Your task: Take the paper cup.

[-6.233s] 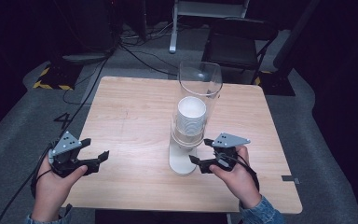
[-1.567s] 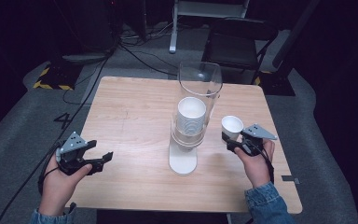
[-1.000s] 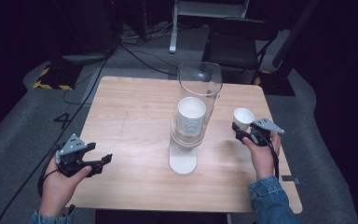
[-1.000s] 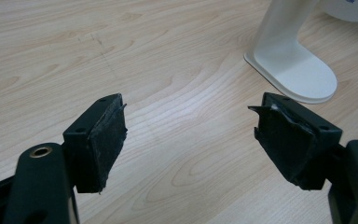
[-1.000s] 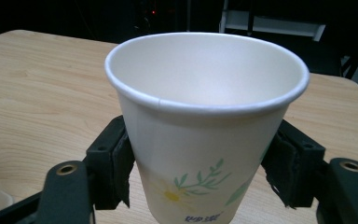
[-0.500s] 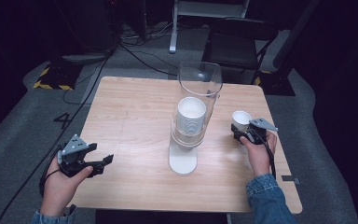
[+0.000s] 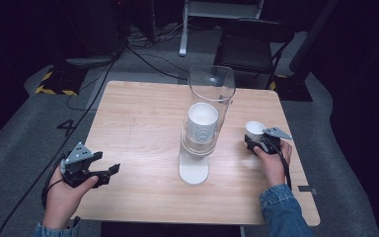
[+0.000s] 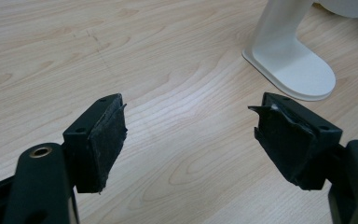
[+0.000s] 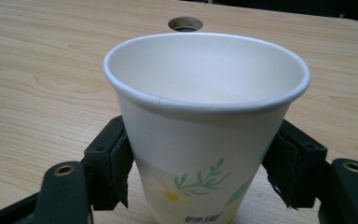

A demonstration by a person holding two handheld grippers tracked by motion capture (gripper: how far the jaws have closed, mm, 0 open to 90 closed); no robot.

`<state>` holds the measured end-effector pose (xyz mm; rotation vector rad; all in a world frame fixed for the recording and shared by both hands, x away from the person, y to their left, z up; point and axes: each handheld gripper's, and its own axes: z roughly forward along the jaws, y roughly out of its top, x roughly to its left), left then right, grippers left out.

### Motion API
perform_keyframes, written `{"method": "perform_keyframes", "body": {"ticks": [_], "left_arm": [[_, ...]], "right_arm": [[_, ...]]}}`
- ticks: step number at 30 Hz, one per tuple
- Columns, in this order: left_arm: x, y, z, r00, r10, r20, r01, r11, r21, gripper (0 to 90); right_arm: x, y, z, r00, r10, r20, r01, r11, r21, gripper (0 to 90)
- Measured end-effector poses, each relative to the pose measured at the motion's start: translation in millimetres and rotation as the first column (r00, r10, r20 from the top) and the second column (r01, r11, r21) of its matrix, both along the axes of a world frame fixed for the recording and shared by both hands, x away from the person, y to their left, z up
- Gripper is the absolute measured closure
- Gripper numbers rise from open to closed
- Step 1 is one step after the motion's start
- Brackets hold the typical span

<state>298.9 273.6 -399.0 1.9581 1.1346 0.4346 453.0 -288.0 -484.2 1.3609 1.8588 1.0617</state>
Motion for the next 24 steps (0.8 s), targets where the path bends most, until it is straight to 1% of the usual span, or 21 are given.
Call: {"method": "perform_keyframes", "body": {"ticks": [7,11,15,18,20,22,24], "left_arm": [[-0.4,-0.5,0.1,1.0000,-0.001,-0.003,0.001,1.0000,-0.003,24.1],[-0.4,-0.3,0.1,1.0000,0.000,-0.003,0.000,1.0000,-0.003,24.1],[-0.5,-0.6,0.1,1.0000,-0.001,-0.003,0.001,1.0000,-0.002,24.1],[-0.5,-0.7,0.3,1.0000,-0.002,-0.002,0.002,1.0000,-0.002,24.1],[-0.5,-0.5,0.4,1.0000,0.000,-0.002,0.000,1.0000,-0.002,24.1],[-0.7,-0.6,0.5,1.0000,0.001,-0.002,-0.001,1.0000,-0.003,24.1],[-0.8,-0.5,0.7,1.0000,0.000,-0.002,0.000,1.0000,-0.003,24.0]], "right_arm": [[0.0,-0.5,-2.6,0.9998,0.005,-0.018,-0.005,1.000,-0.016,30.8],[-0.8,-1.0,-2.0,0.9995,-0.002,-0.033,0.002,1.000,-0.004,29.8],[-1.2,-2.4,-1.8,0.9985,-0.006,-0.054,0.005,1.000,-0.009,28.4],[-1.4,-2.9,-2.3,0.9987,-0.010,-0.051,0.009,1.000,-0.024,22.0],[-1.9,-2.8,-1.9,0.9988,-0.013,-0.048,0.012,1.000,-0.023,18.7],[-2.9,-3.0,-0.2,0.9993,-0.018,-0.034,0.017,1.000,-0.026,16.7],[-4.8,-3.7,2.8,0.9996,-0.019,-0.021,0.019,1.000,-0.023,16.5]]}}
